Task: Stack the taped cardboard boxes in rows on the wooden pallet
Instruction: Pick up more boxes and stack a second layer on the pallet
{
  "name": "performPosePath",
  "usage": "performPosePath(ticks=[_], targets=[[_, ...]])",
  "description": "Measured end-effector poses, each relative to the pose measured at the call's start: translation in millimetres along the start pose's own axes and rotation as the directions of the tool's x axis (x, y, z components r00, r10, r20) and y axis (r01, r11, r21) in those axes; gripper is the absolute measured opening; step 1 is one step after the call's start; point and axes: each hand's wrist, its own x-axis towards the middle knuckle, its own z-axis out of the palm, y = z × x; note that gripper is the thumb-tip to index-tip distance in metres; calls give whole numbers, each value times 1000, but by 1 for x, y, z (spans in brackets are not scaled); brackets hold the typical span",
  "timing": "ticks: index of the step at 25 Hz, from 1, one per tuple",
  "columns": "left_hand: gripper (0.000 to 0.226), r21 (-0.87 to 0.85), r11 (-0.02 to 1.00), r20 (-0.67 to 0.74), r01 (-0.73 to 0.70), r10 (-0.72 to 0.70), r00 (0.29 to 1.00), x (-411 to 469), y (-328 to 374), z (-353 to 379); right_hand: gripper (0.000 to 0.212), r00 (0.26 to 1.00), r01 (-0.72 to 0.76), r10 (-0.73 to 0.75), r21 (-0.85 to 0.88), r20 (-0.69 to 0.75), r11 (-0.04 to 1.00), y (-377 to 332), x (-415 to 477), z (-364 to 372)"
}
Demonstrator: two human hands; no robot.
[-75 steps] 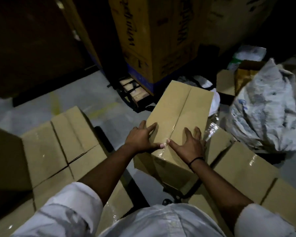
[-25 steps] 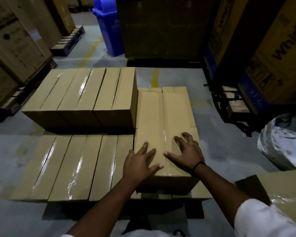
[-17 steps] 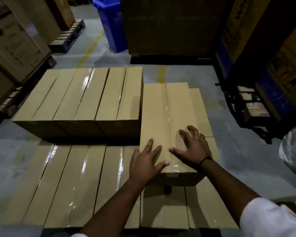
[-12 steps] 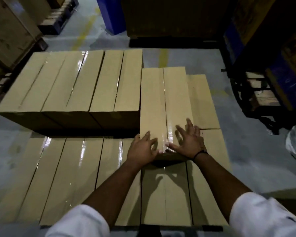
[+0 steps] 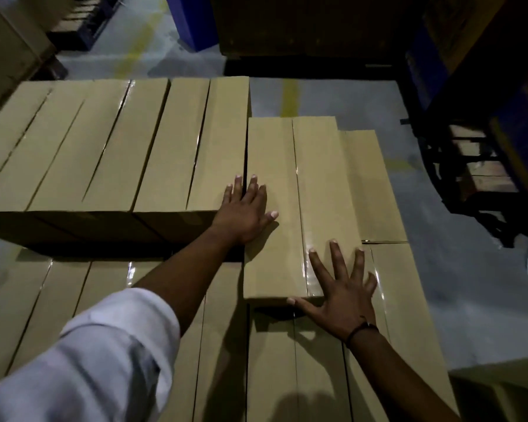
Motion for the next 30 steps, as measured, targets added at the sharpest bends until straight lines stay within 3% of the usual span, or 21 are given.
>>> performPosePath(ticks=[2, 8, 15, 30], targets=[[81, -14, 1000, 4, -12, 12, 1000, 25, -13, 6, 111, 999, 9, -9, 1, -53, 1000, -2, 11, 3], [79, -42, 997, -193, -72, 63, 979, 53, -30, 35, 113, 988, 16, -22, -39, -154, 999, -2, 63, 0], [83, -5, 997, -202, -72, 70, 977, 57, -34, 40, 110, 981, 8, -35, -140, -191, 990, -10, 143, -24], [94, 25, 998, -190, -60, 64, 980, 56, -33, 39, 111, 990, 23, -44, -152, -136, 988, -10, 177, -41]])
